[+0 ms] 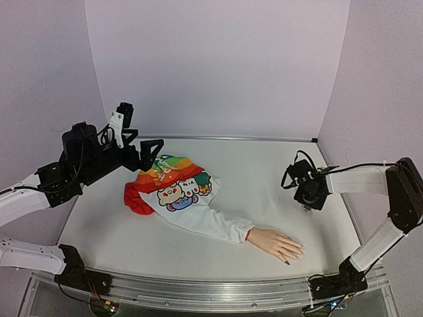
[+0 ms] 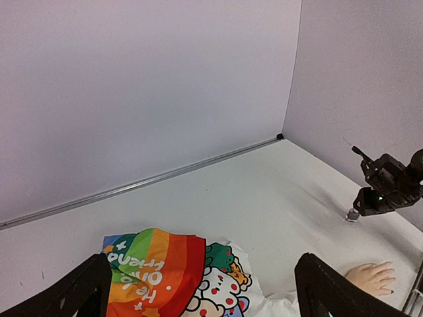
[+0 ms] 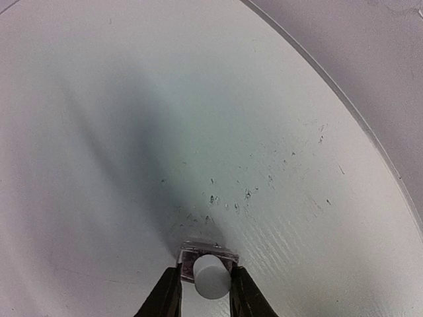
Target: Paint the nails
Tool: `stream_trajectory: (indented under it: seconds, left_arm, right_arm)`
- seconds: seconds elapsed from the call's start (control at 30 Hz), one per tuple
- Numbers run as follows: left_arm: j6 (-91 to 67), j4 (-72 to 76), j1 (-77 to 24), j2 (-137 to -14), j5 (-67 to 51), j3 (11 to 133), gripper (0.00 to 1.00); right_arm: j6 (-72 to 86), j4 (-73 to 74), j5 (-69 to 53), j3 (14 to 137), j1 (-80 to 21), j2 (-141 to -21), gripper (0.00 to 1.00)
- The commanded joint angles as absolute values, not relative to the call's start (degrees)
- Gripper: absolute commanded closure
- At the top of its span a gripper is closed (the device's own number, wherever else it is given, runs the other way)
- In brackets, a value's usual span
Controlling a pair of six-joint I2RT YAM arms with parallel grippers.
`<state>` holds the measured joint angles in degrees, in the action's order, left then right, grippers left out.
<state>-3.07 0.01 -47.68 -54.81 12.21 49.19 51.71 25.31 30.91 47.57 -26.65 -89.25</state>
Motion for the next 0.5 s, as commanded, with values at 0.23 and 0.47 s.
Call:
stream_trajectory:
  seconds: [0.23,0.47]
  left_arm:
    - [-3.51,1.08,-47.61,-53.86,14.72,49.76,0.00]
    - [-4.60,5.01,-47.61,-51.28,24.52,47.42,0.00]
  right_arm:
    - [48.38,26.86,30.21,45.89,-26.31,-78.86,0.37]
    - [35.57,31.02,23.27,45.80,-26.37,-58.97,0.03]
